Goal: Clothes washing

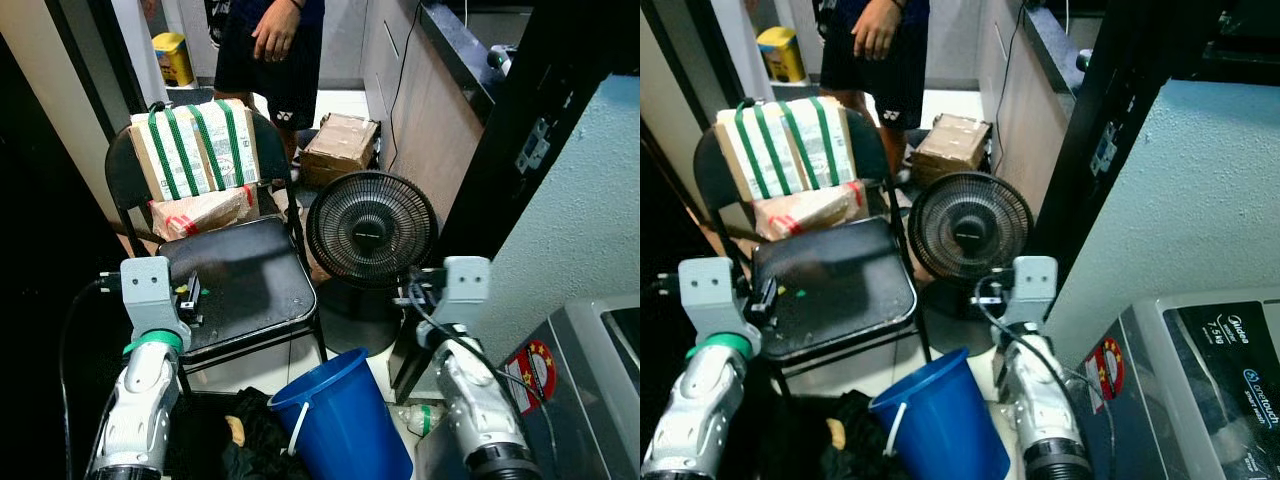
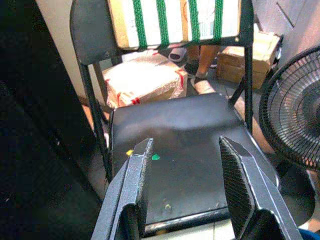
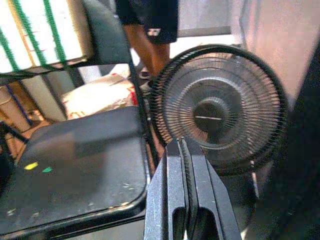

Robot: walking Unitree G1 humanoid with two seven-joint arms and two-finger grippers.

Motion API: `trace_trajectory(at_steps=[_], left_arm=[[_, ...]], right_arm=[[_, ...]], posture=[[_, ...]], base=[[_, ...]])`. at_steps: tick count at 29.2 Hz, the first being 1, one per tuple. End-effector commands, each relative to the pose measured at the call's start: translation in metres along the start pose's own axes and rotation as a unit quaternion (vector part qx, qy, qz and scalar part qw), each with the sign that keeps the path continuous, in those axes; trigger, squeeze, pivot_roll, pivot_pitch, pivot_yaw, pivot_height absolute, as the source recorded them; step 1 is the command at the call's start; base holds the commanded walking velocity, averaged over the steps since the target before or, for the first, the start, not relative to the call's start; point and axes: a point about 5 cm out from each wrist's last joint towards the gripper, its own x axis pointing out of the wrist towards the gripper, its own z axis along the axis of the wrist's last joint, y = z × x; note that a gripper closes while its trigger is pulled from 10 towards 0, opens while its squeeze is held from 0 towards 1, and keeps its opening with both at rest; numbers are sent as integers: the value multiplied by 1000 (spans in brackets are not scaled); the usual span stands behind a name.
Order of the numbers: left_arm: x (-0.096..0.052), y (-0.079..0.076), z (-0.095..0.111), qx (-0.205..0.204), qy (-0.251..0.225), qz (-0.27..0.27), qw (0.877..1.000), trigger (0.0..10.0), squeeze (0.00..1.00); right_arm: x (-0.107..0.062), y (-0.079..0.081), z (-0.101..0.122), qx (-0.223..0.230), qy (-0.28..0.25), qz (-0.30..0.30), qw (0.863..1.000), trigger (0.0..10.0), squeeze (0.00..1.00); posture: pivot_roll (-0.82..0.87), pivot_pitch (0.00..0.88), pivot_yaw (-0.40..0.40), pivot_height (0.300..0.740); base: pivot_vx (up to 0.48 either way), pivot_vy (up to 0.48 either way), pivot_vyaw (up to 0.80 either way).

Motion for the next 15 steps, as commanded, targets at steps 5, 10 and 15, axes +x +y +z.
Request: trace_trajectory(at_steps=[5, 10, 15], left_arm=[[-3, 5, -10, 22, 14, 6, 1000, 10000, 0], [1, 13, -11, 17, 18, 28, 999, 10000, 0], [-3, 13, -14, 17, 17, 33, 999, 10000, 0]], right_arm=[[-8, 2, -13, 7, 24, -4, 1000, 10000, 0], [-8, -4, -19, 19, 41, -15, 999, 10000, 0], [-5, -2, -21, 19, 44, -13, 999, 10000, 0]], posture=[[98, 33, 44, 740], [108, 8, 33, 740], [111, 12, 32, 740]], base=[[0, 0, 0], [0, 0, 0], [0, 0, 0]])
